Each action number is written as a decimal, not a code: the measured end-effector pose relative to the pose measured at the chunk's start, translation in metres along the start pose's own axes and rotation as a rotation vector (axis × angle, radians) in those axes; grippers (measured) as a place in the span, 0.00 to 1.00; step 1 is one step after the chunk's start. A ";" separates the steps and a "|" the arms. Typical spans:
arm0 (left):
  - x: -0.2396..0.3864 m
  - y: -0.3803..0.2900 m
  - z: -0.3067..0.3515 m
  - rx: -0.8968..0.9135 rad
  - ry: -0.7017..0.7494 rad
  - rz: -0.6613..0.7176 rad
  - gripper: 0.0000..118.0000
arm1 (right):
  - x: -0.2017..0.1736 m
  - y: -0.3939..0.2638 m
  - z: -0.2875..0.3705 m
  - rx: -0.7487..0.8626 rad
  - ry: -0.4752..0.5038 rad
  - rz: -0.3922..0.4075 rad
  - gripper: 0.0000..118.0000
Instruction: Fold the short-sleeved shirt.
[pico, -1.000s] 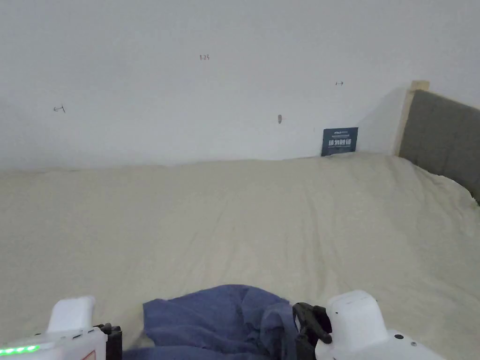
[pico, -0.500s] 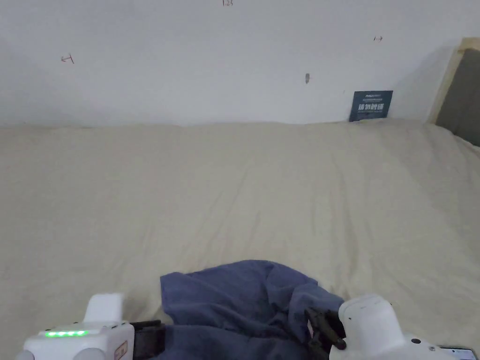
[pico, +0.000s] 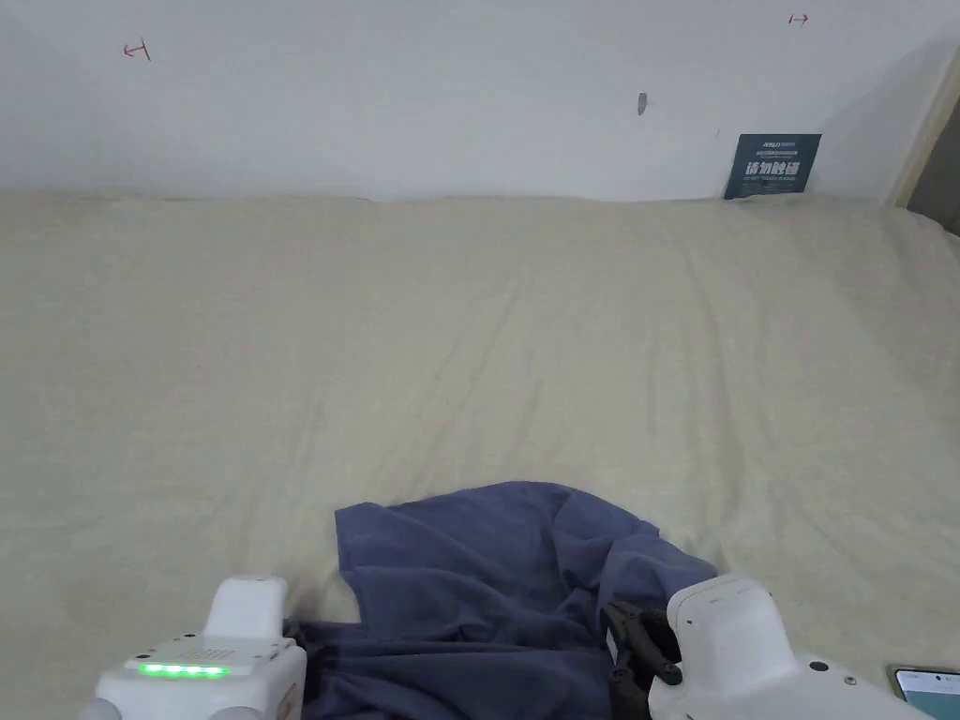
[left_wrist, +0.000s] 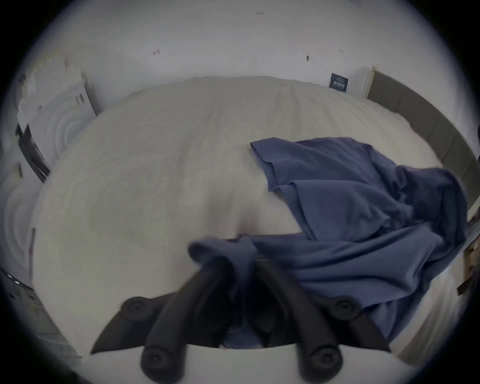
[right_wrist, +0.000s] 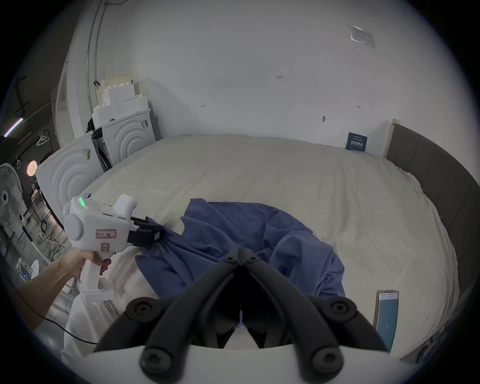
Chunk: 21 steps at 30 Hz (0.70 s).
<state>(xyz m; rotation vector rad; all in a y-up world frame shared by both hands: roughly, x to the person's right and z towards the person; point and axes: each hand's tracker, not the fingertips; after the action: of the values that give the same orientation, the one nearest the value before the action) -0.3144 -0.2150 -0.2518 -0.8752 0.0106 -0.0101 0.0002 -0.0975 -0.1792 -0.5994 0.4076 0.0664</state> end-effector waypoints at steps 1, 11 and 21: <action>0.005 -0.001 0.000 0.008 0.093 -0.056 0.05 | -0.002 0.000 0.001 -0.001 0.001 0.002 0.02; 0.002 0.017 0.055 0.092 0.001 -0.012 0.02 | 0.014 0.025 0.012 0.037 -0.021 0.042 0.02; 0.003 0.023 0.058 0.120 -0.014 -0.012 0.02 | 0.075 0.111 -0.067 -0.038 0.121 -0.078 0.02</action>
<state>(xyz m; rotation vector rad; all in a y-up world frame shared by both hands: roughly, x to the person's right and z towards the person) -0.3110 -0.1558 -0.2325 -0.7554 -0.0081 -0.0158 0.0257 -0.0471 -0.3182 -0.6586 0.5002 -0.0370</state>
